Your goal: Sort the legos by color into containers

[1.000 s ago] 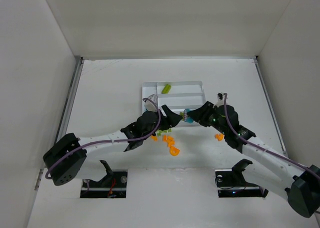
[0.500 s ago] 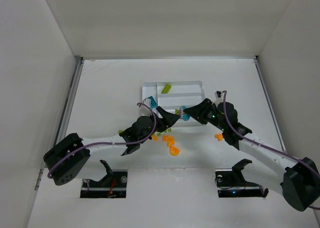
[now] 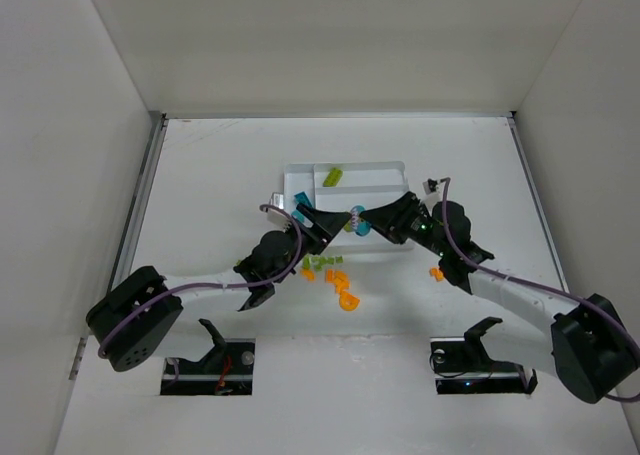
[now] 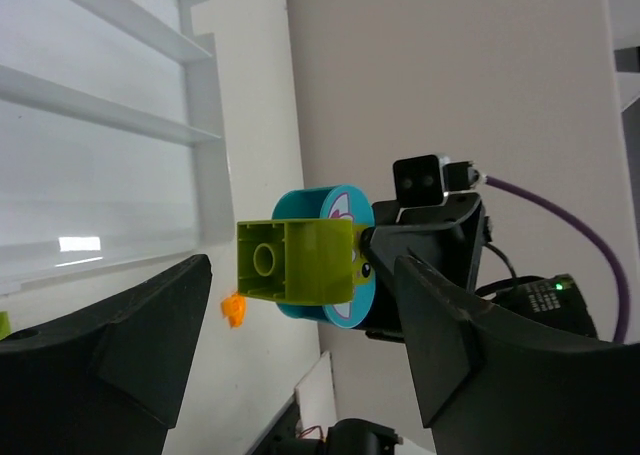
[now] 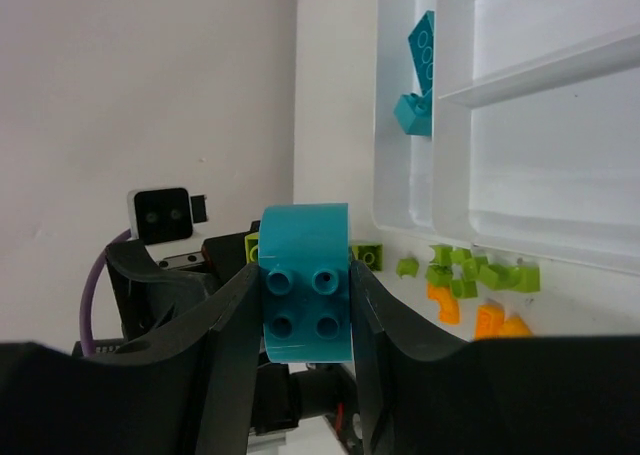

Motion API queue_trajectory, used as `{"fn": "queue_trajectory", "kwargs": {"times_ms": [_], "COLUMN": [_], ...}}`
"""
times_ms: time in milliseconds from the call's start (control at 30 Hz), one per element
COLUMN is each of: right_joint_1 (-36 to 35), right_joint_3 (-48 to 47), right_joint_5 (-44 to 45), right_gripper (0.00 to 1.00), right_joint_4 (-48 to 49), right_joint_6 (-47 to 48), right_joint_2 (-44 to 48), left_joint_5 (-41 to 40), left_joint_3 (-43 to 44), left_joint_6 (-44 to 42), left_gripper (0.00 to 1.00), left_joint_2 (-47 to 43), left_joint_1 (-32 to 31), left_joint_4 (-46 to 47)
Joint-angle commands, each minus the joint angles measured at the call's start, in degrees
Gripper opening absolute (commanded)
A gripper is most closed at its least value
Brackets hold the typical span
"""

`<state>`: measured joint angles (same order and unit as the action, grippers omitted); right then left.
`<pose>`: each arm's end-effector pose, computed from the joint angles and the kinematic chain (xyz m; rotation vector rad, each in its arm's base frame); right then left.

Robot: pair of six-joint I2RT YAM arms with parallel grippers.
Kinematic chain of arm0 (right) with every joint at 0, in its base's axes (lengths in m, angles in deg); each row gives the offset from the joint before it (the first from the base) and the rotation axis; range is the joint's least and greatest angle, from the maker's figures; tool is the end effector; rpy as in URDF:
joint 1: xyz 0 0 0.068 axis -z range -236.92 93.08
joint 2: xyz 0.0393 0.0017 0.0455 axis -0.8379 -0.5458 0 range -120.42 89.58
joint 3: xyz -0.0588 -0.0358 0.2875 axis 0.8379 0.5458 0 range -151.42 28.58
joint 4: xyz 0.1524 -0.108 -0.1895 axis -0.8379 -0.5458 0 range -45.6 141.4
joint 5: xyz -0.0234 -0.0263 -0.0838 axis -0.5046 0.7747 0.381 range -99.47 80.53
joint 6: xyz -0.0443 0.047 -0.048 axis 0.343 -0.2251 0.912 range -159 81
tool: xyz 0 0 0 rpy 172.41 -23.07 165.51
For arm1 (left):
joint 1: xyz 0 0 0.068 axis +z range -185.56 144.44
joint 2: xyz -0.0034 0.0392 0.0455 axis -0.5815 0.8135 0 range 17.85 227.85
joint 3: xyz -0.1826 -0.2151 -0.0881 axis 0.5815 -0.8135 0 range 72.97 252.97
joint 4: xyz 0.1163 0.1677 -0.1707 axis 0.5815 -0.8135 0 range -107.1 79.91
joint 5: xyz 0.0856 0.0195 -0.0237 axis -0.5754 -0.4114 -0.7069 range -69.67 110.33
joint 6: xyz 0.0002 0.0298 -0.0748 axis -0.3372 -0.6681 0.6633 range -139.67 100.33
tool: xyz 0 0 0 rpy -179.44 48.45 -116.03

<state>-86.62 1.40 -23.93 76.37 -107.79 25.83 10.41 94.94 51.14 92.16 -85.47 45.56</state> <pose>0.2241 0.1476 0.2423 0.4754 1.9592 1.4051 0.1925 -0.2103 0.2374 -0.4680 1.6645 -1.5119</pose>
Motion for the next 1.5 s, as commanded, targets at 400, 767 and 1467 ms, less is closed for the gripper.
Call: {"fn": "queue_trajectory", "kwargs": {"times_ms": [400,767,1467], "right_joint_1": [-0.7,-3.2,0.4], "right_joint_3": [-1.0,-1.3,2.7], "right_joint_5": [-2.6,-2.3,-3.8], "right_gripper": [0.19,0.19,0.19], "right_joint_4": [18.2,24.3,24.6], "right_joint_6": [-10.0,-13.6,-12.9], "right_joint_2": [-4.2,-7.4,-5.2], "left_joint_5": [-1.4,-1.2,-1.0], "left_joint_3": [-0.6,0.3,-4.0], "left_joint_6": [7.0,7.6,2.7], "left_gripper": [0.73,0.65,0.4], "left_joint_2": [-1.0,-0.7,-4.4], "left_joint_1": [2.4,3.1,6.2], "left_joint_4": [10.6,13.3,11.8]}}
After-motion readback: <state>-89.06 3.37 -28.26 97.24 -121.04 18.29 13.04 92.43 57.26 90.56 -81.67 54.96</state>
